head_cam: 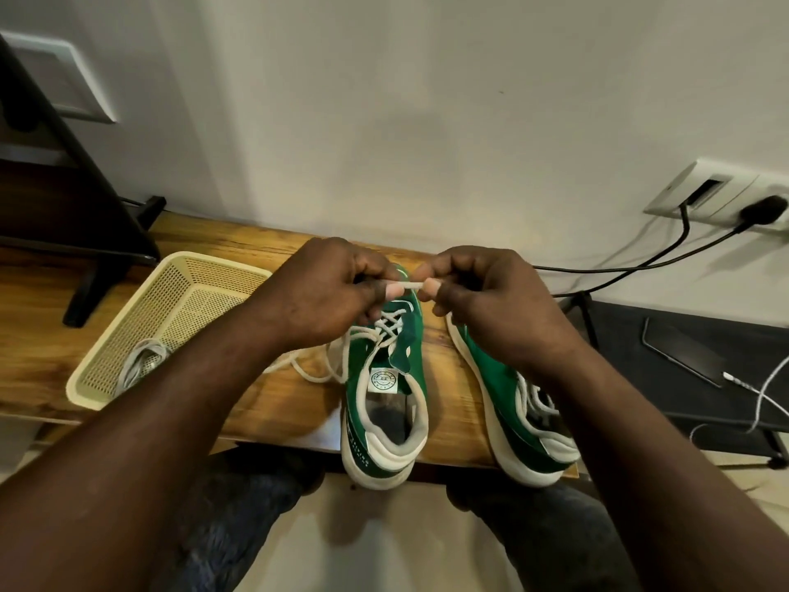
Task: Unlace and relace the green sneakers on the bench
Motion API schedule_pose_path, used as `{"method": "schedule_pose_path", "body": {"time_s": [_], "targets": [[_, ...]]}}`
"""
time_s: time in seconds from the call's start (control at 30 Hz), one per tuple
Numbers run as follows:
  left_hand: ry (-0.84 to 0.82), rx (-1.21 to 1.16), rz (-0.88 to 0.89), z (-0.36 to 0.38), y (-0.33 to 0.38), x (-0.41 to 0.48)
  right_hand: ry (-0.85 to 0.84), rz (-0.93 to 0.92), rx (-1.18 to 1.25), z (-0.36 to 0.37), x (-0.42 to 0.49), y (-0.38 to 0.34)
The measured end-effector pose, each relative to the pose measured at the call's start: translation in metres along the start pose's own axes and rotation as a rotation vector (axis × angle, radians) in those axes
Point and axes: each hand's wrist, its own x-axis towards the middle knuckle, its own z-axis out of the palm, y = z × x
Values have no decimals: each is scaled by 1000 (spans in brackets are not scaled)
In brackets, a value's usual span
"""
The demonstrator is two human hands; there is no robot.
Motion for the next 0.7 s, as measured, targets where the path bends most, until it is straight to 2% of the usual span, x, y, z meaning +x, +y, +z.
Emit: {"method": "schedule_pose_path", "body": {"time_s": [0.07,0.1,0.23,0.33,0.47,0.5,0.57,0.63,0.7], "targets": [[-37,107,-41,0,-2,-1,74,29,46,4,2,2],[-42,86,-50,2,-2,-2,101,38,59,6,2,2],[-26,-225,-7,10,1,-3,170,4,-10,13,3,5],[40,-220,-14,8,6,-3,152,20,99,14,2,4],[40,-223,-140,7,4,-3,102,62,217,13,5,7],[44,-179,-161,8,2,-3,89,86,181,14,6,10],[52,-125,-205,12,-1,-2,18,123,-56,18,9,20],[26,-129,-243,16,-4,-2,-169,155,-365,24,9,28],[-14,-84,-261,20,-5,-3,-321,166,-516,34,5,31]]}}
